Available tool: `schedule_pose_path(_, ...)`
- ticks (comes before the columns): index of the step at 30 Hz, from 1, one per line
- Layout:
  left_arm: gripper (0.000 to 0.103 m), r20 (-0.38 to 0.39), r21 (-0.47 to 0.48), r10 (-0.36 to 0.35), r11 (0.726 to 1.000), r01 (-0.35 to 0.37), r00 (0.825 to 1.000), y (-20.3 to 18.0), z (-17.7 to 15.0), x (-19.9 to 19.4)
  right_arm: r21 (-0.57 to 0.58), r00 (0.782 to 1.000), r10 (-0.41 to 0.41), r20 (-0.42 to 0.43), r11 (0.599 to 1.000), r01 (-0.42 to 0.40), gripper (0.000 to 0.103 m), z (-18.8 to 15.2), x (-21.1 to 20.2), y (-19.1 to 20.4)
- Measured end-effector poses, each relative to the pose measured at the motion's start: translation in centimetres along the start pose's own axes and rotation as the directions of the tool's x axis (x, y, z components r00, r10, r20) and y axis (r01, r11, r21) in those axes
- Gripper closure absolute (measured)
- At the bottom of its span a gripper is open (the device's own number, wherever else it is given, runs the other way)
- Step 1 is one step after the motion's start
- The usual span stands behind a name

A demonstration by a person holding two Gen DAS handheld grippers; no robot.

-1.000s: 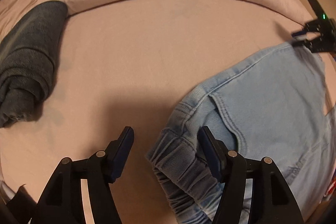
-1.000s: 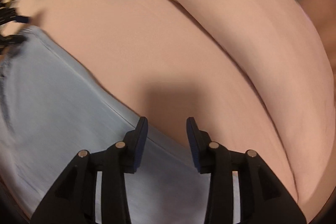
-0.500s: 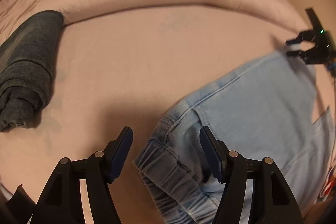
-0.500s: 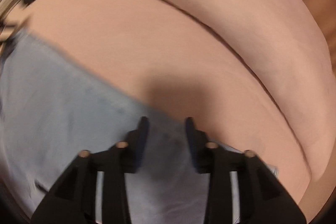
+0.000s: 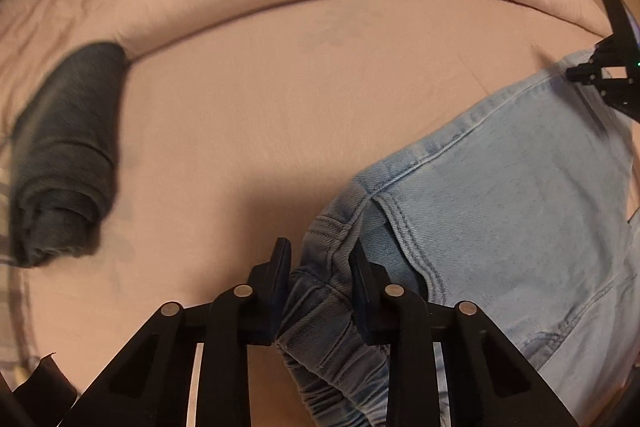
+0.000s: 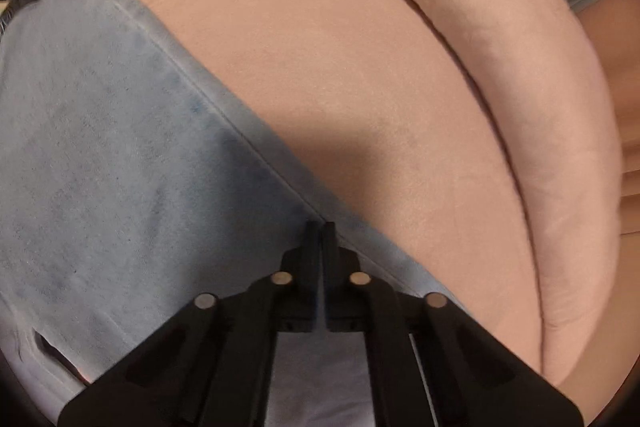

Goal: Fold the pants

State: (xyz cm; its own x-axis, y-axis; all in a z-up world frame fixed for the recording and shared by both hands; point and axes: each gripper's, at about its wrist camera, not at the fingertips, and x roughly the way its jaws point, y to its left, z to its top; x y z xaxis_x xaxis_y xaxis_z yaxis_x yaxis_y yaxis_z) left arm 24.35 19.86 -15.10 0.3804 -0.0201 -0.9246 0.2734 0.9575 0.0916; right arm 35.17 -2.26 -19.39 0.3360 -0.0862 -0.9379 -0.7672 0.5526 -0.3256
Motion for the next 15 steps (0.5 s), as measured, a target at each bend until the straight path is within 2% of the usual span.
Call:
schedule_pose_path(4,0.076,0.092,0.058,0.045,0.997,-0.050,0.995,-1.8,-1.0,-3.8,0.084,0.989,-0.139,0.055,0.987,0.134,0.103,-1.7,-3.3,-0.9)
schedule_pose_path(7,0.077,0.163,0.082,0.022,0.996,-0.036,0.986,-2.7,-2.3,-6.7,0.168,0.975,-0.184,0.129,0.973,0.161,0.103,-4.1,-7.5,-1.3)
schedule_pose_path(8,0.078,0.188,0.096,0.024,0.994,-0.042,0.982,-3.9,-2.6,-7.3,0.178,0.976,-0.164,0.141,0.974,0.138,0.103,-6.0,-8.8,-2.1)
schedule_pose_path(10,0.078,0.233,0.130,0.003,0.991,-0.035,0.973,-5.3,-3.7,-9.2,0.157,0.986,-0.081,0.146,0.986,0.058,0.103,-6.8,-9.8,0.2)
schedule_pose_path(11,0.078,0.255,0.152,-0.004,0.988,-0.036,0.967,-5.8,-4.1,-10.3,0.118,0.980,-0.041,0.193,0.993,0.019,0.103,-7.6,-10.8,1.7)
schedule_pose_path(12,0.078,0.270,0.173,-0.011,0.984,-0.037,0.963,-6.2,-4.8,-11.1,0.094,0.975,-0.023,0.221,0.996,0.002,0.103,-8.4,-11.2,0.8)
schedule_pose_path(13,0.078,0.286,0.201,-0.015,0.979,-0.045,0.958,-7.0,-5.7,-12.0,0.065,0.969,0.002,0.249,0.998,-0.018,0.100,-8.3,-11.8,1.7)
schedule_pose_path(15,0.078,0.300,0.229,-0.009,0.971,-0.063,0.954,-7.8,-6.4,-12.7,0.009,0.962,0.012,0.273,1.000,-0.015,0.076,-7.2,-12.0,3.3)
